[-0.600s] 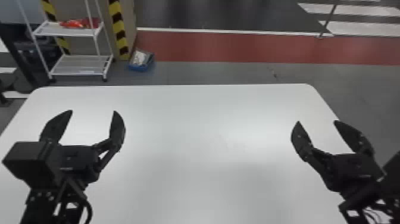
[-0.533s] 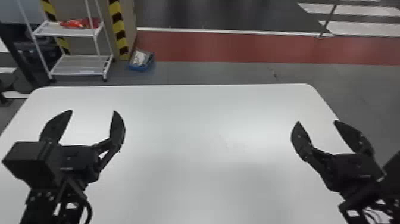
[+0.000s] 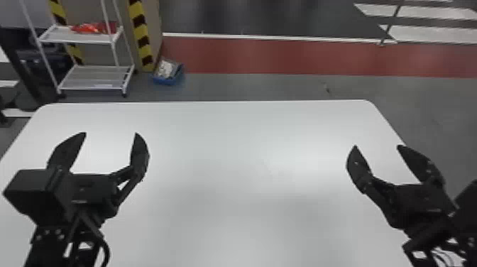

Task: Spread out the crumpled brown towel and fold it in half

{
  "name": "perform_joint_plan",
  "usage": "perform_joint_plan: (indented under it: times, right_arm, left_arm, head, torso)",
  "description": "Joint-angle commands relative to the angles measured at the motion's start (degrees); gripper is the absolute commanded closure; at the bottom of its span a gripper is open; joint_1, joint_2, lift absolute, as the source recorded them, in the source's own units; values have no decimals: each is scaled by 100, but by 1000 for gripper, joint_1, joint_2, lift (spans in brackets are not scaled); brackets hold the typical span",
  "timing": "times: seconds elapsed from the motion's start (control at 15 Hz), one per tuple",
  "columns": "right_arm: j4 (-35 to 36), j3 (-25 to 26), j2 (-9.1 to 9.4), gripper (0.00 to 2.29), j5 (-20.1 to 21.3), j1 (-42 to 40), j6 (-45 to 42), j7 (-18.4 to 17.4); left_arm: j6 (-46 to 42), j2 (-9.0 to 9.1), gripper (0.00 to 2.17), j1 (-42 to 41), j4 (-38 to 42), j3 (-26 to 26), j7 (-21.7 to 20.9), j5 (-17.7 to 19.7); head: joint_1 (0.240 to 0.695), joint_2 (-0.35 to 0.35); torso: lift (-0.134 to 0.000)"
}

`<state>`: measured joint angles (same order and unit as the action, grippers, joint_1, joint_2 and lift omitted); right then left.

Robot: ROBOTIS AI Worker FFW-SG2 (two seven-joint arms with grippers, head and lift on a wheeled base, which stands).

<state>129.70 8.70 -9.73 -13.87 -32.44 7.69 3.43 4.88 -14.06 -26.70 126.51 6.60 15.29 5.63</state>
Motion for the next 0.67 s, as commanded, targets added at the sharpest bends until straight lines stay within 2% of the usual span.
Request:
perform_joint_plan:
  times: [0.0,0.47,0.6]
  right_arm:
    - [-6,0,6,87,7,0,1,9]
    - [3,0,24,87,16,0,-17,9]
    - [3,44,24,87,42,0,-70,114]
  left_arm:
    - [0,0,87,7,-12,-1,0,0]
    - [0,-18,87,51,-82,-1,0,9]
    - [-18,-18,87,51,-100,-1,0,9]
  head:
    - [695,-70]
    - [695,-68]
    - [695,-68]
  torso:
    - [-125]
    - [-125]
    - [-125]
